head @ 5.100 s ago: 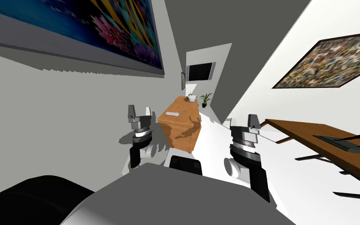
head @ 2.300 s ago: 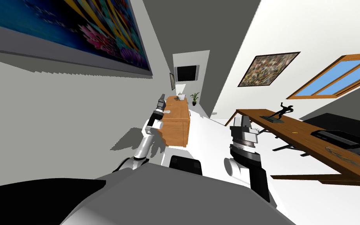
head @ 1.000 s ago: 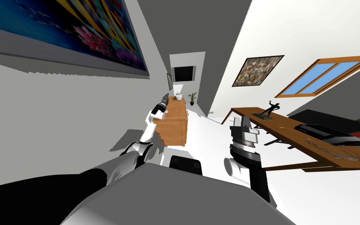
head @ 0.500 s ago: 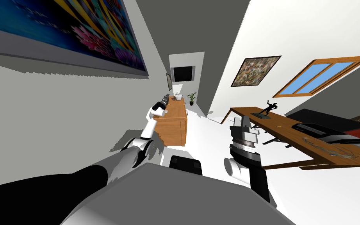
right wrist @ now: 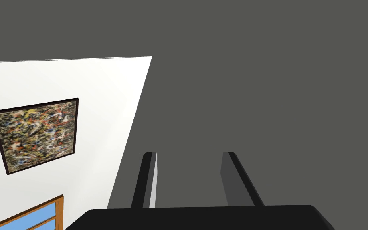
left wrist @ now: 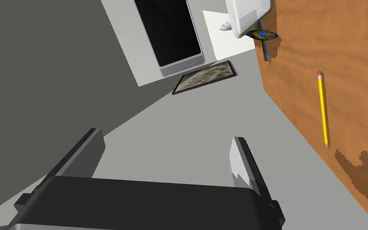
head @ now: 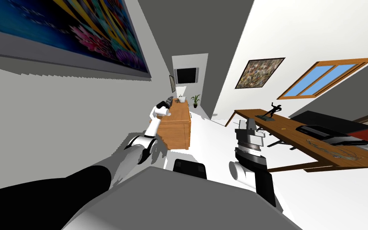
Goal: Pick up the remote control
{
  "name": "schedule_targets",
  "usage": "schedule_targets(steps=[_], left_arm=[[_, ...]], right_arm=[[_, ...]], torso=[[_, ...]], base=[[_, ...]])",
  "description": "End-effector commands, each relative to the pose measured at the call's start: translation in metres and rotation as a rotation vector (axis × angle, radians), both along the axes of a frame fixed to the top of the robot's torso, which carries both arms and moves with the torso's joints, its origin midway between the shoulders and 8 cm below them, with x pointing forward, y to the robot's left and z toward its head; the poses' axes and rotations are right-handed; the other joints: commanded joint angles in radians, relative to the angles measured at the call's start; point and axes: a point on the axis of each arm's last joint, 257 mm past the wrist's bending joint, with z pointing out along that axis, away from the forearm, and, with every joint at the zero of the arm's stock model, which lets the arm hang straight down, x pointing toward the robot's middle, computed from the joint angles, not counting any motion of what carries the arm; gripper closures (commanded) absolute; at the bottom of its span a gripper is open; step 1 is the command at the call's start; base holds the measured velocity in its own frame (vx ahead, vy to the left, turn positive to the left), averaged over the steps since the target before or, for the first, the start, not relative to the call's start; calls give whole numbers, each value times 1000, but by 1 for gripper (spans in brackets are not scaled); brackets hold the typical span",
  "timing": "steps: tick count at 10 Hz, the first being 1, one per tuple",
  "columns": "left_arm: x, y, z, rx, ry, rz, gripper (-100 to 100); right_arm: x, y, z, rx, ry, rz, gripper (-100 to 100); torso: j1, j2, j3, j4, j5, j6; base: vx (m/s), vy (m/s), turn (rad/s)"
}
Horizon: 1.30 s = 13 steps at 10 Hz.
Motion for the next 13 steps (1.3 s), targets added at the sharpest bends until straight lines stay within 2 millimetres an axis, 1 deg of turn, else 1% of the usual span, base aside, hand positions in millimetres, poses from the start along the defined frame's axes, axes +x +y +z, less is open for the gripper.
schedule_targets(steps=[1,2,4,5,7,8,9,10,11,12,13], left_arm=[[1,3,-10,0,45,10,-100],[11,9,-5,-2,72,21,-100],[10,12,-20,-2,130,33,-100],[16,18,-15,-5,154,43,-100],[16,22,-32,-7,220,57,-100],[21,27,-25,-13,243,67,-100],[21,31,-39,-16,289,78,-100],[19,32,-44,-16,311,82,-100],[23,37,-37,-25,336,92,-100],[21,41,-52,-29,382,104,-100],[19,41,-57,-29,404,108,-100]], right_arm=[[0,0,0,0,0,0,0],[0,0,0,0,0,0,0],[0,0,0,0,0,0,0],[0,0,0,0,0,0,0],[0,0,0,0,0,0,0],[0,0,0,0,0,0,0],[0,0,0,0,0,0,0],[0,0,0,0,0,0,0],[0,0,0,0,0,0,0],[0,0,0,0,0,0,0],[0,0,0,0,0,0,0]], torso=[[0,0,0,0,0,0],[0,0,0,0,0,0],[0,0,0,0,0,0],[0,0,0,0,0,0],[0,0,0,0,0,0],[0,0,0,0,0,0],[0,-1,0,0,0,0],[1,-1,-1,0,0,0],[0,0,0,0,0,0],[0,-1,0,0,0,0],[1,-1,-1,0,0,0]], base=[[0,0,0],[7,0,-16],[9,1,-6],[14,2,-5],[12,3,-5],[19,4,-5],[23,6,-2],[11,3,0],[25,5,3],[28,8,-1],[12,4,-1]])
